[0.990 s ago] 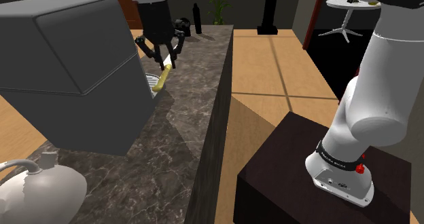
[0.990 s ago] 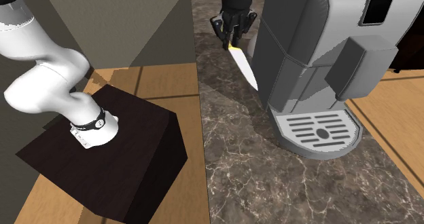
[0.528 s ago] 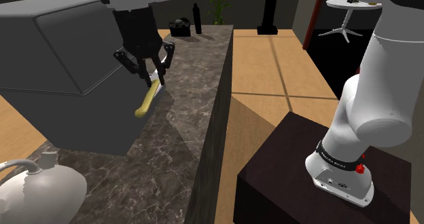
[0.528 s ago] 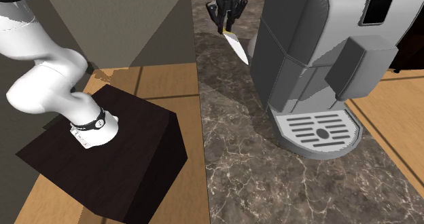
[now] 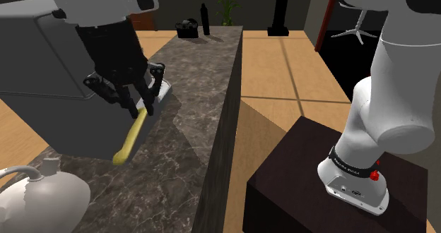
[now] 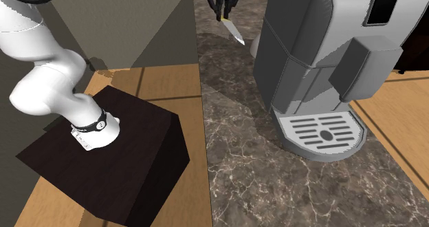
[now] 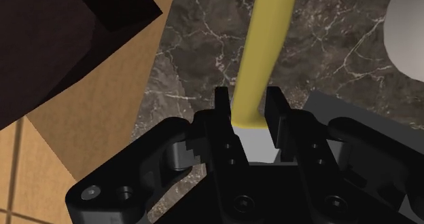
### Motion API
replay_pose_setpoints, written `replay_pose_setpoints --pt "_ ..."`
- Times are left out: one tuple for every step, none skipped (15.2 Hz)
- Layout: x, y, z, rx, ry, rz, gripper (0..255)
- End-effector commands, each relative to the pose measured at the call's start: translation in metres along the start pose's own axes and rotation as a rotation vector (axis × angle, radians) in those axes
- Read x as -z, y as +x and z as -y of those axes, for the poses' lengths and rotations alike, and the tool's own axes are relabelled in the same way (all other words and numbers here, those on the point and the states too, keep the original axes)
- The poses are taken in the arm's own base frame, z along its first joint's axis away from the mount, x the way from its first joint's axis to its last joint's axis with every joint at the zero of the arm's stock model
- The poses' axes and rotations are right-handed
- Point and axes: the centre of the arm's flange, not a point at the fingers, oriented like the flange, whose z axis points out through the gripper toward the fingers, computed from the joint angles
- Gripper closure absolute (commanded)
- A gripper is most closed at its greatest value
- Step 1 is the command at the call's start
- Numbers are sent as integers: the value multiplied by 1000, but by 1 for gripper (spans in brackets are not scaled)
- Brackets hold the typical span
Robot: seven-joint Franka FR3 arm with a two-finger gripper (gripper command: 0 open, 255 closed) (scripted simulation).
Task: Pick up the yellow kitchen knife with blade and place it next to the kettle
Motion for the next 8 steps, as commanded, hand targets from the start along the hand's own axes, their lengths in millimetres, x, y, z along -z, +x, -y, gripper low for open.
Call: replay_pose_setpoints --pt "-1 -27 9 -1 0 0 255" --pt "-2 -39 13 -1 0 0 255" --pt "-3 -51 17 -1 0 0 255" --pt "-8 -51 17 -1 0 0 255" --pt "-13 -51 18 -1 0 0 255" --pt "-18 -50 18 -1 0 0 255" --pt "-24 -50 18 -1 0 0 255" --pt "-29 -50 18 -1 0 0 255"
